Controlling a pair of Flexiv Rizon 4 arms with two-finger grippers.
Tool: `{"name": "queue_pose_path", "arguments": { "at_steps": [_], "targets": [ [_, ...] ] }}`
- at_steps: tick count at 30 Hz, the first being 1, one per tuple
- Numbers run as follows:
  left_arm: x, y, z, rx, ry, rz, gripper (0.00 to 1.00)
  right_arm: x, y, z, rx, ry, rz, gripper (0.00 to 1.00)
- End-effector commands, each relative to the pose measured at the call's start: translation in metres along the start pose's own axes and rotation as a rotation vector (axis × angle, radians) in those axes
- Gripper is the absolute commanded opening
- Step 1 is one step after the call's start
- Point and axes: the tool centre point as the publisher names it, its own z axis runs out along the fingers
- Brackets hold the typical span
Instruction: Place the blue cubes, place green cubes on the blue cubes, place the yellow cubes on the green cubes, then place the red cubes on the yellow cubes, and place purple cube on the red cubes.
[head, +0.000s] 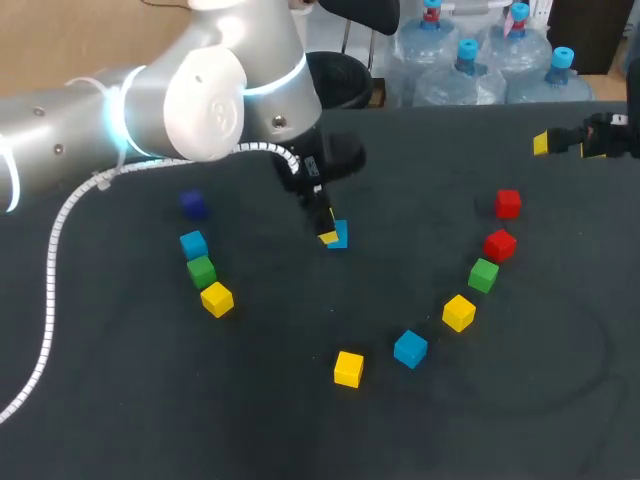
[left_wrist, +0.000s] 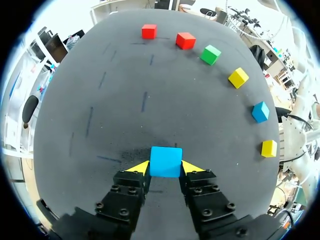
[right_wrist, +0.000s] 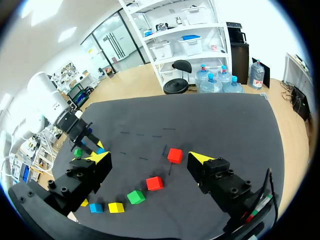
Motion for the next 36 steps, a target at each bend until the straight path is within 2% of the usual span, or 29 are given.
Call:
{"name": "queue_pose_path", "arguments": {
  "at_steps": [1, 26, 28, 31, 36],
  "targets": [
    [-0.0013, 0.0044, 0.0015, 0.010, 0.005, 0.000, 0.00, 0.0002, 0.0007, 0.0001, 0.003, -0.001, 0.000, 1.00],
    [-0.0004, 0.0088, 0.0035, 0.022, 0.020, -0.006, 0.00, 0.0002, 0.0007, 0.0001, 0.003, -0.001, 0.000, 1.00],
    [-0.0002, 0.0087, 0.0035, 0.024, 0.020, -0.008, 0.03, 0.0002, 0.0007, 0.0001, 0.003, -0.001, 0.000, 1.00],
    [-0.0001, 0.0085, 0.0035, 0.026, 0.020, -0.008, 0.20, 0.0002, 0.0007, 0.0001, 0.003, -0.001, 0.000, 1.00],
    [-0.0002, 0.0076, 0.0033, 0.026, 0.021, -0.008, 0.31, 0.0002, 0.0007, 0.0001, 0.003, -0.001, 0.000, 1.00]
  ]
}}
